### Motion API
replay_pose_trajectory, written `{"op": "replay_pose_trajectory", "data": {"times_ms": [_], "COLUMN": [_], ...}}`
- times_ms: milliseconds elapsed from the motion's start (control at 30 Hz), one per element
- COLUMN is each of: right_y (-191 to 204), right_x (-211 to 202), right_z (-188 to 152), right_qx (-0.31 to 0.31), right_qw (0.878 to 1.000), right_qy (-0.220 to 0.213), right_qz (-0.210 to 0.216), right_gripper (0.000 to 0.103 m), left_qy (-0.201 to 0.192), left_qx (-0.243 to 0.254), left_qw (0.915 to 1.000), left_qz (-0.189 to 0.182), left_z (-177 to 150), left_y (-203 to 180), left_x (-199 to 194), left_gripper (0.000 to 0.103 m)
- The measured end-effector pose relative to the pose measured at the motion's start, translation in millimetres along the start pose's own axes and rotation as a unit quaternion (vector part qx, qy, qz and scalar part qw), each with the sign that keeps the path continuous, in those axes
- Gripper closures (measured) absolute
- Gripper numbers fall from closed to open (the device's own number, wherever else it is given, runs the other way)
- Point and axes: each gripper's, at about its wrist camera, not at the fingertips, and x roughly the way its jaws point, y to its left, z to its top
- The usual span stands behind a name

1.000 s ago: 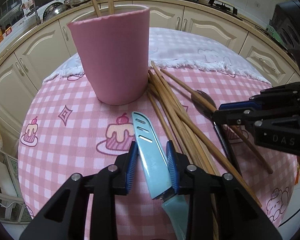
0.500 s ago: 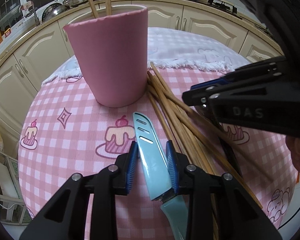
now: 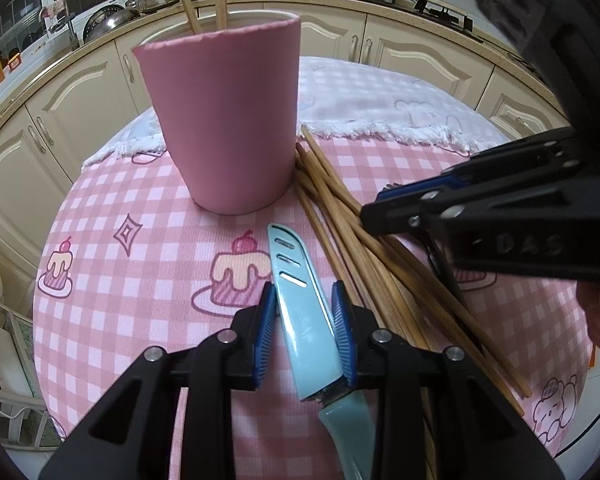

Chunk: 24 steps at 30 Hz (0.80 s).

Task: Organize utensils
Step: 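Lift the knife upright with the left tool while the right tool regrips a chopstick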

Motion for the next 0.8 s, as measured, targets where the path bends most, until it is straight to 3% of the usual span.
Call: {"op": "replay_pose_trajectory", "data": {"times_ms": [167,233,467,800], "right_y": [5,4,-12,-6], "right_x": [2,2,-8,1], "right_z": [3,1,-13,-9], "right_qx": [-0.015,-0.016,0.02,0.009], "right_qw": [1.0,1.0,1.0,1.0], "right_qy": [0.009,0.011,-0.011,0.01], "right_qz": [-0.005,-0.007,0.006,-0.023], "right_gripper": [0.089,0.096,0.096,0.095], "left_qy": [0.001,0.001,0.002,0.005], "left_qx": [0.001,-0.001,-0.005,0.002], "left_qw": [1.0,1.0,0.9999,1.0], "left_qz": [-0.002,-0.005,-0.015,-0.007], "left_z": [0,0,-4,-5], "left_y": [-1,0,5,0], "left_x": [0,-1,-8,-7], "left_gripper": [0.076,0.077,0.078,0.078]}}
